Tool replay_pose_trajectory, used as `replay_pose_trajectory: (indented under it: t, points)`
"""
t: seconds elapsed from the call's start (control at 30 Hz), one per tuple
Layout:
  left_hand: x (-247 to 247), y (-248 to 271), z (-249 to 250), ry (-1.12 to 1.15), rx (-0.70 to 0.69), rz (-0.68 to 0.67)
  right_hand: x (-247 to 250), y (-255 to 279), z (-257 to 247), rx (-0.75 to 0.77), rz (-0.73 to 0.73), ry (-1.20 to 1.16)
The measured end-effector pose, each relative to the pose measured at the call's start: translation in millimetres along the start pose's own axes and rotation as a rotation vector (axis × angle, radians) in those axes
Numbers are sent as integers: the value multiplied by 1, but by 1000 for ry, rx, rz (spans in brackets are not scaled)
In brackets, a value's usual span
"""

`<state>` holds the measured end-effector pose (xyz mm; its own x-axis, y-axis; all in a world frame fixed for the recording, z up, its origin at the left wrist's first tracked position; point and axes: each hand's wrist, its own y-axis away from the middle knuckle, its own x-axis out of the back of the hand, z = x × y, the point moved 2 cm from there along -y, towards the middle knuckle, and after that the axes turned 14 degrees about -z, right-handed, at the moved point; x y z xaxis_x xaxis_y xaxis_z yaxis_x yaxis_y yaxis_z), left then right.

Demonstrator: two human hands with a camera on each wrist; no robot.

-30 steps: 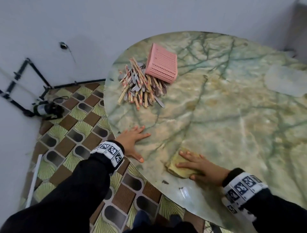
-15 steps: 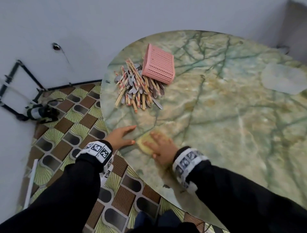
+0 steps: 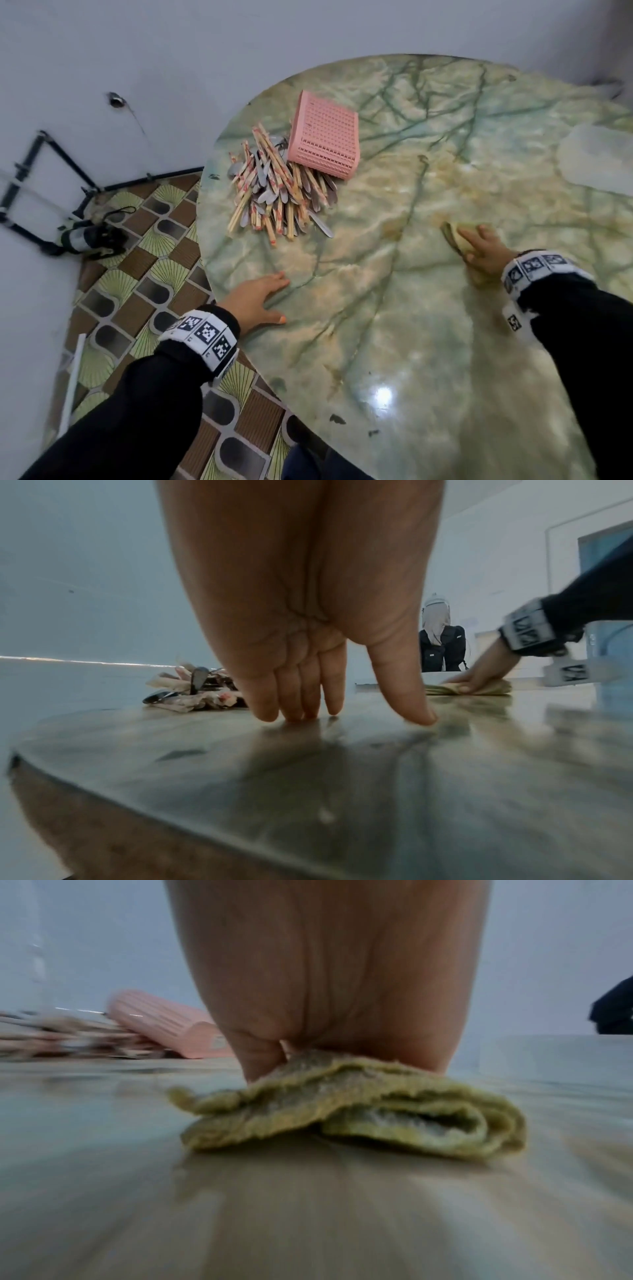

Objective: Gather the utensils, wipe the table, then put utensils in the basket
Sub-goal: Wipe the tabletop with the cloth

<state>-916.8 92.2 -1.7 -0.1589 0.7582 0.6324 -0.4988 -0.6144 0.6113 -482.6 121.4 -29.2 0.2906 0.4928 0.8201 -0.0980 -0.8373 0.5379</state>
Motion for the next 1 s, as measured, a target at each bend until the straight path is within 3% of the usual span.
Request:
replay_pose_trajectory:
  t: [0.07, 0.13, 0.27, 0.33, 0.43, 0.57, 0.67, 0.77, 0.87, 0.93, 1.0]
  points:
    - [0, -9, 5, 1, -7, 15, 18, -29, -18, -118, 62, -32]
    - [-1, -18, 12, 9, -22, 12, 29, -46, -56, -112, 21, -11]
    - [2, -36, 31, -10, -30, -8, 14, -56, -138, 266, 11, 183]
    - [4, -45, 39, -17, -30, -25, -9, -35, -161, 319, -113, 353]
    - [7, -53, 47, 1, -14, -13, -45, 17, -155, 474, -206, 449]
    - [9, -56, 47, 36, -8, -16, -56, 67, -81, 764, -284, 463]
    - [8, -56, 47, 42, 2, -14, -23, 29, -4, 729, -142, 421]
    - [8, -55, 47, 35, 12, -14, 20, -35, 38, 416, -86, 249]
    - [8, -57, 48, 39, 34, -20, 51, -82, 23, 108, -16, 144]
    - [8, -57, 49, 40, 46, -18, 54, -100, -10, 75, 18, 110]
    - [8, -57, 49, 48, 51, -15, 46, -106, -54, 151, -5, 167]
